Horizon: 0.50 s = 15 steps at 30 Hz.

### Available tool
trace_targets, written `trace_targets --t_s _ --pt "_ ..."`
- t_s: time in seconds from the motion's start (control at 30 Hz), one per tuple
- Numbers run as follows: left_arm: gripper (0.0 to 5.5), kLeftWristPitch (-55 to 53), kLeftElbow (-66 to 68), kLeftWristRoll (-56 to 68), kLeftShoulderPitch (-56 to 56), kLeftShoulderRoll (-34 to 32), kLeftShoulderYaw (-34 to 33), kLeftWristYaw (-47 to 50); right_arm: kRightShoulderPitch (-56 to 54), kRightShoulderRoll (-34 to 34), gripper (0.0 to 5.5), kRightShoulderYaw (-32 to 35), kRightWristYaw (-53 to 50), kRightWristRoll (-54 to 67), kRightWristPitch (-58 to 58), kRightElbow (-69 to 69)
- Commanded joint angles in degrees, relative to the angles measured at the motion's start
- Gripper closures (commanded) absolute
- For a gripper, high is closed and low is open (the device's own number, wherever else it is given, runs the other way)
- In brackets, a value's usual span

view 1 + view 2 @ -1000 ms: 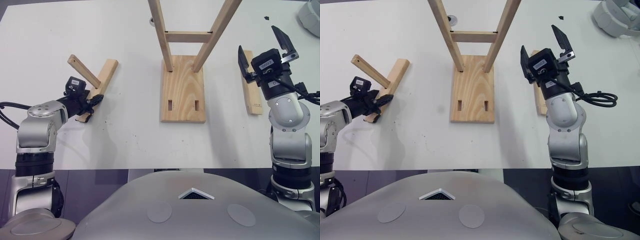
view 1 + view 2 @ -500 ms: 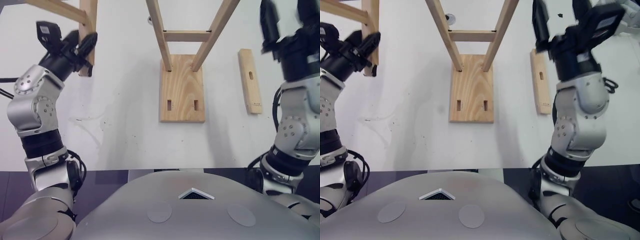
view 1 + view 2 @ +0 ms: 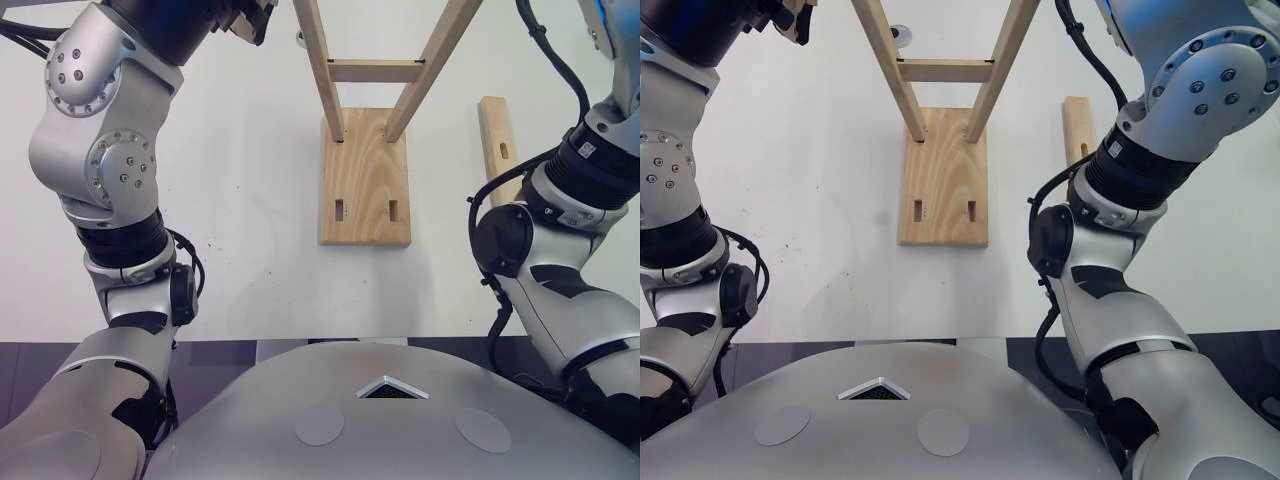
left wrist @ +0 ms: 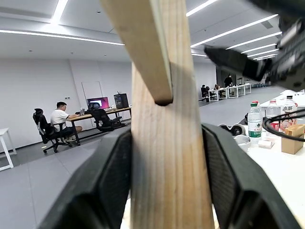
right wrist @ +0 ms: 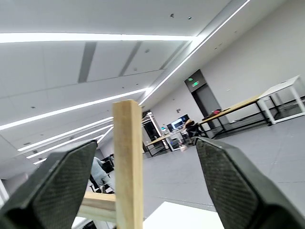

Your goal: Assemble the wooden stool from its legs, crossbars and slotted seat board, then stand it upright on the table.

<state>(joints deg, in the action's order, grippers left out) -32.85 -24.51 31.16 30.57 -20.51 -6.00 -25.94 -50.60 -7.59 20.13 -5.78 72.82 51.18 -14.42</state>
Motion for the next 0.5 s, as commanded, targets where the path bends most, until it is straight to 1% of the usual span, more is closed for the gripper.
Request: trace_targets --t_s 0.03,0.17,0.33,0.47,0.5 --pt "3.44 1.8 -0.3 -2.2 0.5 -0.8 2.1 -0.4 -2.2 0.3 1.67 -1.0 -3.9 4.7 -0.4 -0.8" --pt "3.44 3.9 -0.4 -4.2 0.2 -0.9 5.1 -2.1 -1.4 0.2 1.67 -2.7 -7.2 5.0 -0.8 0.8" --pt "3.44 5.2 -0.4 -5.1 0.5 -1.1 5.9 -3.1 -1.1 0.3 1.67 -3.1 -8.8 5.9 -1.8 2.2" --pt "3.44 6.0 -0.1 -5.8 -0.2 -1.3 6.4 -3.5 -1.3 0.1 2.31 -2.9 -9.5 8.2 -2.8 1.8" --pt "3.44 6.4 0.0 -6.4 -0.6 -1.6 6.6 -3.7 -1.4 0.1 2.55 -2.8 -9.6 8.8 -3.1 1.8"
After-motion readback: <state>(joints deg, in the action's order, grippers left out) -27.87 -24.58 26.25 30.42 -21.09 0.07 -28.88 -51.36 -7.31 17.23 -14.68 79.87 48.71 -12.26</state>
